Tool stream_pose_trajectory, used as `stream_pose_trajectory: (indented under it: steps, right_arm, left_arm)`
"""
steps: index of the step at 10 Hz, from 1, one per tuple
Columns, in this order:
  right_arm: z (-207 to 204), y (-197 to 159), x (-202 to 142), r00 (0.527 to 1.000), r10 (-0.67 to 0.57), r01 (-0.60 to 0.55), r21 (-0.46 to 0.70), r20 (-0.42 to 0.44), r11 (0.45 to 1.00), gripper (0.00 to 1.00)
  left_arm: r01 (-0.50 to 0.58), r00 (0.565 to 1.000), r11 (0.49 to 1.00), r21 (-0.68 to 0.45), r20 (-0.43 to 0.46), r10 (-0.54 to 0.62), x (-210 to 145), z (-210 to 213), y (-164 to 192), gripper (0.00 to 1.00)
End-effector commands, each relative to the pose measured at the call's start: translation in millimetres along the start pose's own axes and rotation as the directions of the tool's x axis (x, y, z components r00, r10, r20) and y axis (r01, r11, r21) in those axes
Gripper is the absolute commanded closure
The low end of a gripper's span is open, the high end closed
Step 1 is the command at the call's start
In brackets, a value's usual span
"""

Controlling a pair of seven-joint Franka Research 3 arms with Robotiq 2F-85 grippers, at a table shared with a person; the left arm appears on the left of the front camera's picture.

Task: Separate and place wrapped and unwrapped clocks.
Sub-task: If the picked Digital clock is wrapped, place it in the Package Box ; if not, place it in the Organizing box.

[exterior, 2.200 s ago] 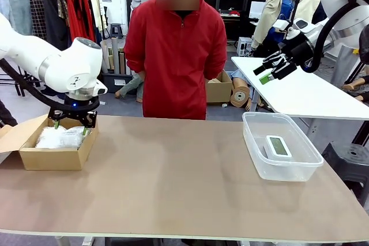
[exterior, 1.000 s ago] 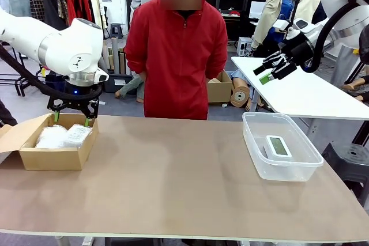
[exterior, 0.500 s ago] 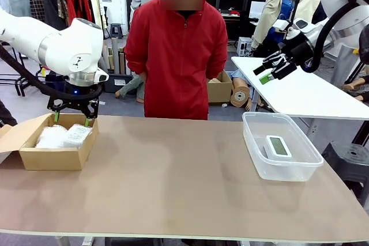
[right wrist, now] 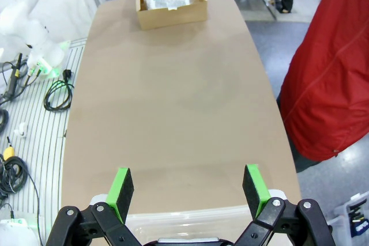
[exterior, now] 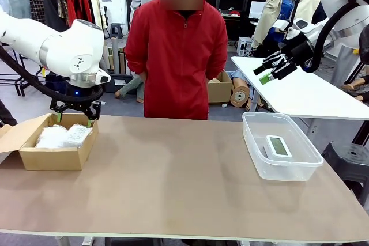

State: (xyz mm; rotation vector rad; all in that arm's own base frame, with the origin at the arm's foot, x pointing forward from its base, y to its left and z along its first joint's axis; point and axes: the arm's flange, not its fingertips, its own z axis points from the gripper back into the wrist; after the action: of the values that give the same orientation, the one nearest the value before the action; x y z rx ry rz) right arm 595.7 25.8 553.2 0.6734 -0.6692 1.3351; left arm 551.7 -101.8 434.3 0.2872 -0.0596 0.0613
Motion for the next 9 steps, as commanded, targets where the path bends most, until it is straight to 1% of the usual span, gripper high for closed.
stream_pose_trajectory:
  steps: [1,2,3,5,6,7,8,9]
  right_arm:
    - [0,1,2,1.0,0.007,-0.007,-0.007,-0.012,1.0,0.0]
    - [0,1,2,1.0,0.007,-0.007,-0.007,-0.012,1.0,0.0]
    - [0,1,2,1.0,0.007,-0.007,-0.007,-0.012,1.0,0.0]
    - [0,1,2,1.0,0.007,-0.007,-0.007,-0.012,1.0,0.0]
    - [0,1,2,1.0,0.007,-0.007,-0.007,-0.012,1.0,0.0]
    - [0,1,2,1.0,0.007,-0.007,-0.007,-0.012,1.0,0.0]
    - [0,1,2,1.0,0.007,-0.007,-0.007,-0.012,1.0,0.0]
    - [0,1,2,1.0,0.007,-0.007,-0.007,-0.012,1.0,0.0]
  left_arm:
    - [0.111,0.993,0.986,-0.128,-0.014,-0.114,-7,7,5,0.0]
    - [0.198,0.979,0.958,-0.205,-0.015,-0.206,-1,15,14,0.0]
    - [0.249,0.961,0.93,-0.272,-0.05,-0.272,2,22,14,0.0]
    - [0.286,0.933,0.88,-0.379,-0.1,-0.347,13,37,21,0.0]
    - [0.326,0.908,0.812,-0.483,-0.078,-0.411,18,47,24,0.0]
    - [0.375,0.889,0.723,-0.58,0.004,-0.459,24,60,29,0.0]
    - [0.418,0.874,0.641,-0.644,0.091,-0.478,30,70,33,0.0]
    - [0.464,0.852,0.542,-0.701,0.185,-0.489,34,80,38,0.0]
